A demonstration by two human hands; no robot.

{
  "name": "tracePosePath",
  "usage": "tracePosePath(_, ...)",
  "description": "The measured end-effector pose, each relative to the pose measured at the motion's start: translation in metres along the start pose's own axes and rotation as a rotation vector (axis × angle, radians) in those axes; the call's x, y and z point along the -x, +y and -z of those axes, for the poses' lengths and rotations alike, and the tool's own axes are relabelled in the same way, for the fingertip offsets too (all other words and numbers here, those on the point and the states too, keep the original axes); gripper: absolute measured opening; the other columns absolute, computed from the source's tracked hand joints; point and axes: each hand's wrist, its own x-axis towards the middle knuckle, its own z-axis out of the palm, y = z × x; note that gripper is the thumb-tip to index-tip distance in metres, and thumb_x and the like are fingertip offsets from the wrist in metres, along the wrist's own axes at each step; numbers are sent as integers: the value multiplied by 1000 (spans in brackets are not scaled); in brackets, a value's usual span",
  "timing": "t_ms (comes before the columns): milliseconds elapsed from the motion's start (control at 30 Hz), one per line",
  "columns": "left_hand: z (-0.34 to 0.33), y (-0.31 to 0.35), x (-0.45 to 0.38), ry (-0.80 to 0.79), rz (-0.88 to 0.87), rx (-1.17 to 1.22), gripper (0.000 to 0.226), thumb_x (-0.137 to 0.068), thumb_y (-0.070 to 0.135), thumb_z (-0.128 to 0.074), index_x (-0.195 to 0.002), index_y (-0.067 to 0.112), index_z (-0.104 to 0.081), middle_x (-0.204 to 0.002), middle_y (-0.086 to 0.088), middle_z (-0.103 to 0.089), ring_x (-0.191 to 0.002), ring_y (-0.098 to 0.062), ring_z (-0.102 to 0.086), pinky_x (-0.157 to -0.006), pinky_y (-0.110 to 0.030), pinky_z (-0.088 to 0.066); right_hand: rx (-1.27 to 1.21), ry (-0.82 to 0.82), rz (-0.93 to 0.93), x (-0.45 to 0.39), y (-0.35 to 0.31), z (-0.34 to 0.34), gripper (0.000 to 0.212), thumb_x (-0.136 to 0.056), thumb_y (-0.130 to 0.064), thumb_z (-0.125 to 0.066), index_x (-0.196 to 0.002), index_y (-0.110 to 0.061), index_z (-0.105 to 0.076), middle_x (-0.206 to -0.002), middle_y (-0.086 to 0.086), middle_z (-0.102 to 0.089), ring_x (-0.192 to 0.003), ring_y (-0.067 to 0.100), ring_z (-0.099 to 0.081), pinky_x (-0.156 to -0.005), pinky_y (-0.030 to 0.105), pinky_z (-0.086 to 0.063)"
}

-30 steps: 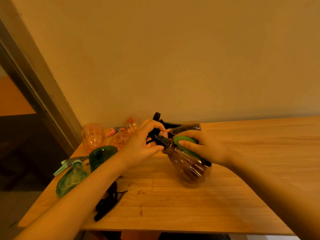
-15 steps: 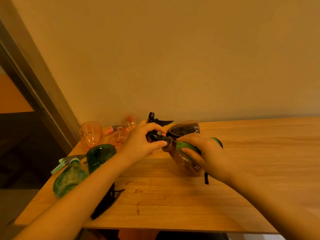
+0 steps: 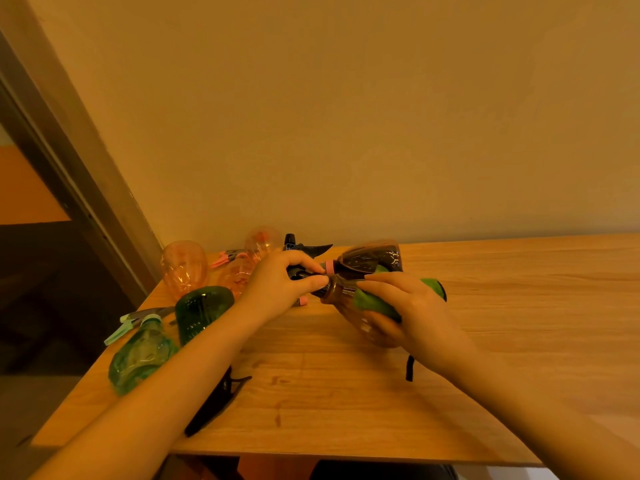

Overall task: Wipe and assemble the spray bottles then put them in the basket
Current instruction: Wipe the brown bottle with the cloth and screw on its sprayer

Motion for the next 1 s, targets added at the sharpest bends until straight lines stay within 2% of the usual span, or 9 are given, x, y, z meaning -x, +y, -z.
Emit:
tracePosePath(300,-2,9,-1,-53,61,69,8,-82,17,-71,-90,13,-71,-97,-2,-64,-81,-8,-56,-54,-8,-46,-102,-14,-93,5,1,2,46,-84,-16,-69,-128,-24,-58,-132,-3,-54,-119,6,-42,-96,17,-30)
tracePosePath(467,-3,6,-1,-74,109,92,13,-82,23,-71,-90,13,-71,-99,-6,-64,-85,-12,-61,-56,-7,-47,-9,-8,81,-12,-16,-4,39,-86,-32,-64,-122,-17,-62,-123,3,-61,-113,17,-54,-93,27,-41)
tracePosePath(567,-3,1,1,-58,170,129,16,-82,24,-72,-91,11,-71,-98,-5,-66,-86,-14,-64,-62,-15,-53,88,-23,17,-16,-13,-8,48,-84,-45,-60,-127,-25,-57,-125,-1,-61,-117,21,-55,-101,47,-41)
tracePosePath(633,-3,-3,4,-38,228,189,16,-81,22,-73,-92,10,-71,-100,-7,-67,-85,-15,-66,-65,-17,-55,82,-65,-64,-15,-6,-4,56,-82,-58,-46,-131,-31,-52,-127,-5,-59,-117,19,-54,-97,47,-43)
tracePosePath(700,-2,-1,6,-60,252,254,17,-81,22,-73,-95,12,-70,-105,-8,-65,-87,-16,-66,-72,-23,-57,17,-109,-103,-14,2,-1,54,-84,-55,-53,-133,-32,-49,-129,-8,-56,-117,16,-51,-94,41,-45)
tracePosePath(767,2,5,9,-149,220,268,29,-79,27,-74,-106,20,-66,-109,4,-59,-90,-10,-63,-77,-21,-56,-32,-120,-109,-14,8,1,53,-85,-48,-62,-134,-32,-48,-130,-9,-54,-115,12,-51,-92,35,-47)
tracePosePath(867,8,10,15,-298,72,-35,65,-73,30,-79,-130,32,-47,-114,27,-36,-97,11,-44,-77,0,-38,-92,-114,-134,-12,14,5,53,-84,-44,-65,-133,-33,-49,-129,-12,-54,-110,9,-53,-88,28,-47)
tracePosePath(933,9,5,16,-275,-4,-243,86,-69,31,-83,-139,39,-34,-149,14,-10,-134,-4,-24,-105,-17,-32,-126,-108,-145,-9,17,5,53,-83,-45,-65,-132,-34,-49,-129,-12,-53,-108,9,-54,-87,28,-49)
tracePosePath(1000,10,-2,18,-138,-147,-466,88,-67,39,-82,-140,42,-32,-156,4,15,-145,-21,0,-114,-45,-22,-149,-107,-152,-6,20,5,53,-83,-46,-64,-133,-35,-49,-130,-12,-52,-109,9,-53,-88,30,-50)
